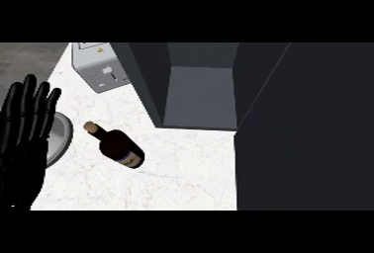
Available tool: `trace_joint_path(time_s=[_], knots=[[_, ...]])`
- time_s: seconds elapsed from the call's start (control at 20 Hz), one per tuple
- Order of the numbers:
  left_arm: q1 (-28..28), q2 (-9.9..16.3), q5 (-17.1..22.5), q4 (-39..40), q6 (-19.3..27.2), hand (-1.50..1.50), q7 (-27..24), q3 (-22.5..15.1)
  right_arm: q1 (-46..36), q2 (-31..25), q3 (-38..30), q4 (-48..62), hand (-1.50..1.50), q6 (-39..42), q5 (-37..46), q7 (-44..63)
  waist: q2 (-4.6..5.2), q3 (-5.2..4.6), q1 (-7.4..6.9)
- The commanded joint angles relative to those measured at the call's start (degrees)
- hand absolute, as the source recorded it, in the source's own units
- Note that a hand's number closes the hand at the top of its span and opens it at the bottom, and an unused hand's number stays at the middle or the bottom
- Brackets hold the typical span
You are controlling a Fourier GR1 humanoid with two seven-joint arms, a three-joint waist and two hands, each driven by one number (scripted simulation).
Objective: Pick up the wine, place it into the cabinet and close the cabinet
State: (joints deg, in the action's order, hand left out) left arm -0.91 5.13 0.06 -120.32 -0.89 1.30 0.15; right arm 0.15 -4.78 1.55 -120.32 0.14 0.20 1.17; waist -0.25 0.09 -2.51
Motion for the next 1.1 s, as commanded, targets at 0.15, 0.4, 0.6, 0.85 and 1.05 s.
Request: trace_joint_path(time_s=[0.15, 0.4, 0.6, 0.85, 1.05], knots=[[-8.1, 4.8, 7.3, 3.9, -7.4, -1.50, -0.4, 2.7, 4.7, -0.4, 0.1, -6.4, -1.50, 0.9, -0.2, -0.3, 0.19, -0.11, 3.55], [-9.3, -1.5, 22.0, 10.5, -9.4, -1.50, 9.5, -1.0, 7.0, -2.1, 4.9, -5.0, -1.50, 8.4, -8.5, 5.1, 0.49, -0.10, 4.11], [-13.2, -1.4, 26.1, 8.9, -6.3, -1.50, 17.0, 0.4, 12.6, -4.0, 1.7, -7.2, -1.50, 11.7, -13.3, 4.0, 0.17, -0.04, 3.21], [-15.3, -0.5, 26.8, 11.4, -6.1, -1.50, 17.3, 2.1, 11.4, -6.8, -3.7, -14.0, -1.50, 12.7, -20.1, 12.9, 0.22, -0.09, 2.89], [-19.5, -0.6, 25.6, 9.5, -1.8, -1.50, 20.8, 1.8, 12.5, -6.2, -3.4, -14.6, -1.50, 14.2, -19.6, 13.0, 0.21, -0.08, 2.86]])
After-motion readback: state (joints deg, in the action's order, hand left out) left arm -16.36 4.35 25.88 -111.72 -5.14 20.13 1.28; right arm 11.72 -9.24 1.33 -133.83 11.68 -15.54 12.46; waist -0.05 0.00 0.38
